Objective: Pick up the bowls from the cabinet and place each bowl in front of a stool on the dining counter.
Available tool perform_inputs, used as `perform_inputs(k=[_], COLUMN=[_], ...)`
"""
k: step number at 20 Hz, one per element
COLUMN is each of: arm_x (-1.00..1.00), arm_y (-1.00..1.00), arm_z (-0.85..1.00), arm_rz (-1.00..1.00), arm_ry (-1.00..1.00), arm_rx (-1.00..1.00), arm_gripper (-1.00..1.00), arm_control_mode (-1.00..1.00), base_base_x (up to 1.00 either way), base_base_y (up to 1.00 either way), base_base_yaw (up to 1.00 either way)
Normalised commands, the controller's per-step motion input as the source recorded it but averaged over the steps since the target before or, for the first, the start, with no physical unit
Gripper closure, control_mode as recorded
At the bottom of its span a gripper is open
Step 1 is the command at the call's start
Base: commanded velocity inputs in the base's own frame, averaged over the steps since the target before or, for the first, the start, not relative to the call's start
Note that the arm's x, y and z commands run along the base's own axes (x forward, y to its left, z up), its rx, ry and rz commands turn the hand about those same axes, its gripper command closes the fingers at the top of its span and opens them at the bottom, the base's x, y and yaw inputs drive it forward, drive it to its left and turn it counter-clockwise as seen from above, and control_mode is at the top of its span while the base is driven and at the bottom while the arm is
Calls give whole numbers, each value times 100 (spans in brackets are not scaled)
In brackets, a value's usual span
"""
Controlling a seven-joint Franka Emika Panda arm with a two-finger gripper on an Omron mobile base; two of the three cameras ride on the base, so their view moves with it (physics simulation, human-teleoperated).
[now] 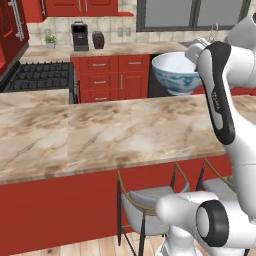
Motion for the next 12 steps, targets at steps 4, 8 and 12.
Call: perform_inputs(k=[4,8,12], arm_x=[33,64,58], arm_y=[0,0,2], arm_z=[-10,-33,-48], arm_rz=[0,0,3], arm_ry=[0,0,0], arm_rx=[0,0,0], arm_gripper=[100,100,100], arm_control_mode=[-100,-100,-100], base_base_x=[22,0,0], base_base_y=[0,0,0], base_base_yaw=[-1,0,0])
